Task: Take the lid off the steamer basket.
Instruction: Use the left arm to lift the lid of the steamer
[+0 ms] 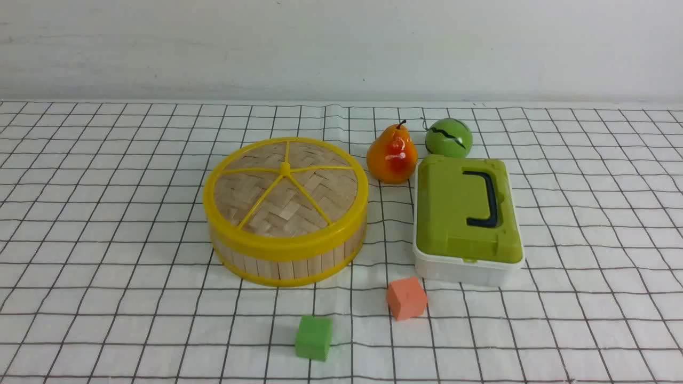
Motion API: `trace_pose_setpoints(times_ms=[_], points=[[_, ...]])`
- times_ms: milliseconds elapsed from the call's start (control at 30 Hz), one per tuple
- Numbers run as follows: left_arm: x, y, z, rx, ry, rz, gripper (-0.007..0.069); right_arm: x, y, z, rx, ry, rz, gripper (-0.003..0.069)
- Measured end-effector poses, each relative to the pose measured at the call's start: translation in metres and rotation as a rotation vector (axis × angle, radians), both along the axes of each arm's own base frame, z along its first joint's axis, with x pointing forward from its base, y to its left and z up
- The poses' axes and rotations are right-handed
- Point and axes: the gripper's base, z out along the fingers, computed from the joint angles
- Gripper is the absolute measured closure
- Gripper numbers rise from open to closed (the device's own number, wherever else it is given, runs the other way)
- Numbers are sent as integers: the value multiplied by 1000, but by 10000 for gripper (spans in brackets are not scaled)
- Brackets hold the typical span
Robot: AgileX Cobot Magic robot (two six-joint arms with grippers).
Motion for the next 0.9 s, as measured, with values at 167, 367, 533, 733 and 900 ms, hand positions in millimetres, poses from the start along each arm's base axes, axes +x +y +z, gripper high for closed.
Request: trace_pose_setpoints(times_ms=[167, 367, 533, 733, 900], points=[[0, 0, 0, 0, 0, 0, 627, 0, 0, 0, 0, 0, 0, 419], [0, 0, 0, 0, 0, 0, 623, 0, 0, 0, 0, 0, 0, 419], [0, 0, 0, 0, 0, 0, 617, 0, 0, 0, 0, 0, 0, 419], [0, 0, 0, 0, 0, 0, 615, 0, 0, 0, 0, 0, 0, 419], [0, 0, 0, 0, 0, 0, 610, 0, 0, 0, 0, 0, 0, 419]])
